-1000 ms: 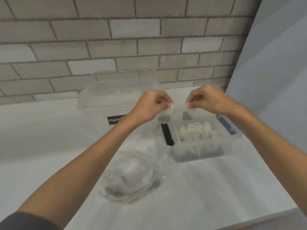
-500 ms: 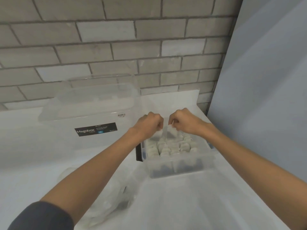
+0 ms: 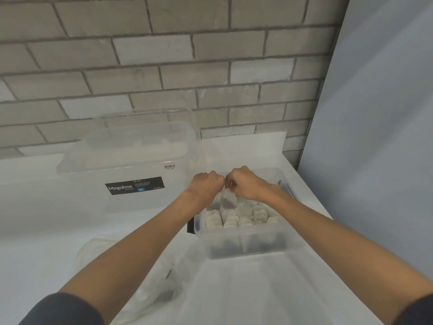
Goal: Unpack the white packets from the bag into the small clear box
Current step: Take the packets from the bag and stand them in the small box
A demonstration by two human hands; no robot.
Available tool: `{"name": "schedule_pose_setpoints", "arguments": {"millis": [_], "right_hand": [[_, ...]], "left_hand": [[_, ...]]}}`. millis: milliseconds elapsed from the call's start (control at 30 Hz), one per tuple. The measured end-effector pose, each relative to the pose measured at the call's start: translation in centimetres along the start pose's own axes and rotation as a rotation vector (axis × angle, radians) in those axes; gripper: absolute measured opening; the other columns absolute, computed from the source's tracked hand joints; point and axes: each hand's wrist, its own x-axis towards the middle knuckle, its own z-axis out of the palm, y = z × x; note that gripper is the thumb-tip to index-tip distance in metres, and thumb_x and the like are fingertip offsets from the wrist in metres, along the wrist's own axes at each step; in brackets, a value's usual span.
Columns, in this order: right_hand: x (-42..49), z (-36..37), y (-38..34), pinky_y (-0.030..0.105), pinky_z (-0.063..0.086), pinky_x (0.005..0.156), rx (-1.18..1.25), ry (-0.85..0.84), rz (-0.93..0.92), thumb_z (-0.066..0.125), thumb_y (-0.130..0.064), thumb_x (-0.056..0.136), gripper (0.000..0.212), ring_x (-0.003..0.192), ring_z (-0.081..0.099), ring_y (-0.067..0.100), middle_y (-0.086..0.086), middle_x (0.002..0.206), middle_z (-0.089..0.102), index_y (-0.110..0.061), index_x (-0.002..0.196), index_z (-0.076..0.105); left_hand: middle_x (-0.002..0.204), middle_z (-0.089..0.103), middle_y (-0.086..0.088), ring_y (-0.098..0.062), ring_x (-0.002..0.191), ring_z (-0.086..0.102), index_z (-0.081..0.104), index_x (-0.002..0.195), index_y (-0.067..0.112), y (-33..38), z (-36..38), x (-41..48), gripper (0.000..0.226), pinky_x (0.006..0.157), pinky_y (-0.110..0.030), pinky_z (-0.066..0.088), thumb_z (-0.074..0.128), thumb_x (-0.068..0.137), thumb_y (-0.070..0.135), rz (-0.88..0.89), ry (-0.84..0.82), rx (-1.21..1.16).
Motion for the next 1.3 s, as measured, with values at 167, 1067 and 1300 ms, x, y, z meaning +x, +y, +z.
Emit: {"name": "schedule_pose_setpoints", "arguments": {"millis": [167, 1067, 1300], "right_hand": [[-0.1, 0.2, -0.3, 0.029, 0.050, 0.069, 0.045, -0.010, 0.003, 0.045, 0.006, 0.087, 0.029, 0.075, 0.055, 0.023, 0.011, 0.091, 0.062, 0.000, 0.102, 0.068], [-0.4, -1.7, -2.6, 0.032, 0.044, 0.068, -0.269, 0.075, 0.100, 0.061, -0.025, 0.091, 0.023, 0.082, 0.057, 0.032, 0.015, 0.101, 0.058, -0.003, 0.100, 0.061], [-1.0, -3.4, -6.5, 0.031, 0.043, 0.065, -0.185, 0.232, 0.025, 0.056, -0.021, 0.092, 0.018, 0.085, 0.061, 0.032, 0.013, 0.100, 0.062, -0.007, 0.099, 0.066]], "left_hand": [[0.113, 0.058, -0.006, -0.025, 0.096, 0.063, 0.056, 0.112, 0.013, 0.3, 0.0, -0.2, 0.034, 0.073, -0.026, 0.038, 0.047, 0.086, -0.008, 0.013, 0.041, 0.065], [0.106, 0.060, -0.007, -0.030, 0.088, 0.063, 0.053, 0.117, 0.011, -1.6, -1.0, -1.2, 0.024, 0.066, -0.034, 0.045, 0.050, 0.093, 0.014, -0.083, 0.265, -0.109], [0.112, 0.063, -0.001, -0.024, 0.097, 0.063, 0.053, 0.123, 0.019, -5.3, -2.7, -5.1, 0.030, 0.070, -0.029, 0.042, 0.052, 0.094, 0.023, -0.112, 0.366, -0.303]]}}
